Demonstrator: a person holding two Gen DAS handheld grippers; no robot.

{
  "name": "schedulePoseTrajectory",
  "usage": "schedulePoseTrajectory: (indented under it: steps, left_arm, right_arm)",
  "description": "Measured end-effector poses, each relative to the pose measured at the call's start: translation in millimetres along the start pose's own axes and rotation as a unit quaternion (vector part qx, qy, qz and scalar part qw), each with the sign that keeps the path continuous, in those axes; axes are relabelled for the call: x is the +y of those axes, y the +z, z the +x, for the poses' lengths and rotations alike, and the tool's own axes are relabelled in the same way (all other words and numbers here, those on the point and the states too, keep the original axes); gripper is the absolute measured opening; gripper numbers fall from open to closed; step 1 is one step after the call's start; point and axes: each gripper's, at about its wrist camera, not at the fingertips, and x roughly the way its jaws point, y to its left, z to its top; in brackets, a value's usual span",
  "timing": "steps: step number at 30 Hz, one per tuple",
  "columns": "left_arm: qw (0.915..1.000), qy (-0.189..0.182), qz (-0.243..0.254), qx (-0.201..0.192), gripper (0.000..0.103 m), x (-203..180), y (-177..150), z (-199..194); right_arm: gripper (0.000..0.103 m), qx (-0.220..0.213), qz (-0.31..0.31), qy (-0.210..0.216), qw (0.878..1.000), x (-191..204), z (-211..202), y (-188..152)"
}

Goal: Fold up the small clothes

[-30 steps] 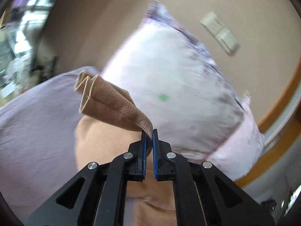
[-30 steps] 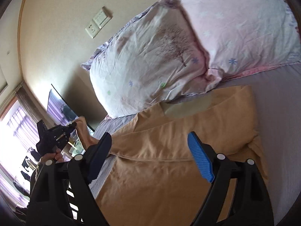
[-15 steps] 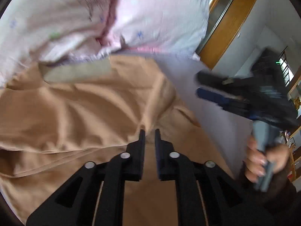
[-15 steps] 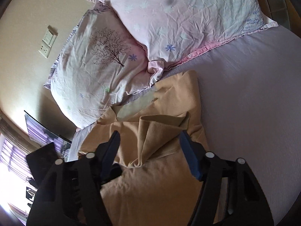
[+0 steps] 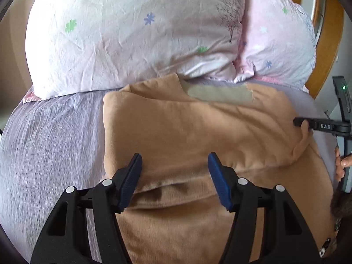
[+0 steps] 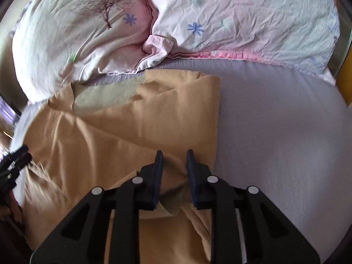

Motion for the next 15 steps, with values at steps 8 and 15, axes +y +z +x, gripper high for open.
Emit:
schedulePoseTrajectory:
  steps: [8,15]
  left_arm:
    - [0.9998,-0.011,-0.012,0.014,0.063,7,-4,10]
    - [0.9996,-0.011,-0.012,0.021,0.064,5,-8,12]
  right_arm:
    - [0.023,0.0,-0.037,-0.041,0.998,6,7,2]
    - [0.001,-0.028,-0.091,-0.036,0.995,15,-15,-6]
